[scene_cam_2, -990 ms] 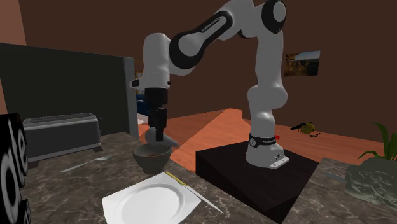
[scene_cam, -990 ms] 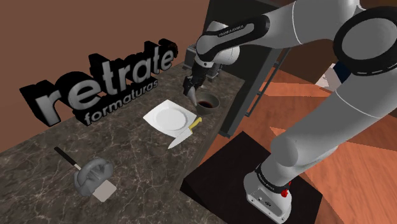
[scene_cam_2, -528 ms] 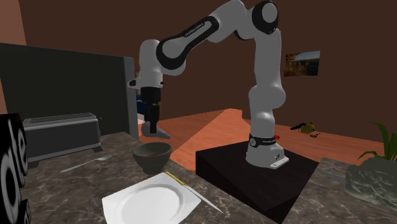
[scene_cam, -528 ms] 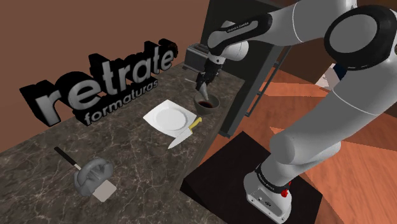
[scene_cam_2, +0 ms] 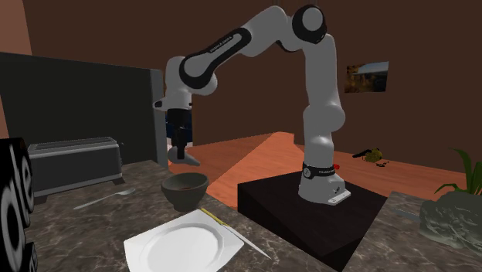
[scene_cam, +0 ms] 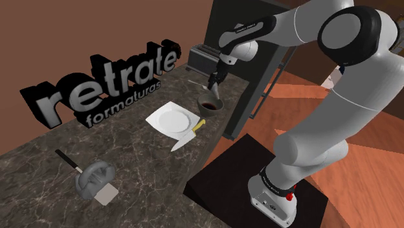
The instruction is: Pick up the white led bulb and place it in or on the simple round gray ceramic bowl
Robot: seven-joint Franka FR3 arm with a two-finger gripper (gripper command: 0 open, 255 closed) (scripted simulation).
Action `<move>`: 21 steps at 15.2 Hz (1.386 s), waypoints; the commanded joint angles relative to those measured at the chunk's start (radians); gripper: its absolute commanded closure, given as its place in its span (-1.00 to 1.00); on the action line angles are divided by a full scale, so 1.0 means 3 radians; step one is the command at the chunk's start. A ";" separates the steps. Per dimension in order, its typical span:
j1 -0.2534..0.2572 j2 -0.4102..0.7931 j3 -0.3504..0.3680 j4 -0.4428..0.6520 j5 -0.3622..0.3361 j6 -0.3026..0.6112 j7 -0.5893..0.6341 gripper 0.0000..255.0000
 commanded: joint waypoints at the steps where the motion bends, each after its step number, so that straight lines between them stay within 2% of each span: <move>1: -0.0003 0.0052 -0.0003 -0.0019 -0.0001 0.0070 -0.0022 1.00; 11: 0.0016 0.0374 0.0002 -0.0156 0.0009 0.0523 -0.0092 1.00; 19: 0.0016 0.0374 0.0002 -0.0156 0.0009 0.0523 -0.0092 1.00; 20: 0.0016 0.0375 0.0002 -0.0156 0.0009 0.0523 -0.0092 -1.00; 21: 0.0016 0.0374 0.0002 -0.0156 0.0009 0.0523 -0.0092 -1.00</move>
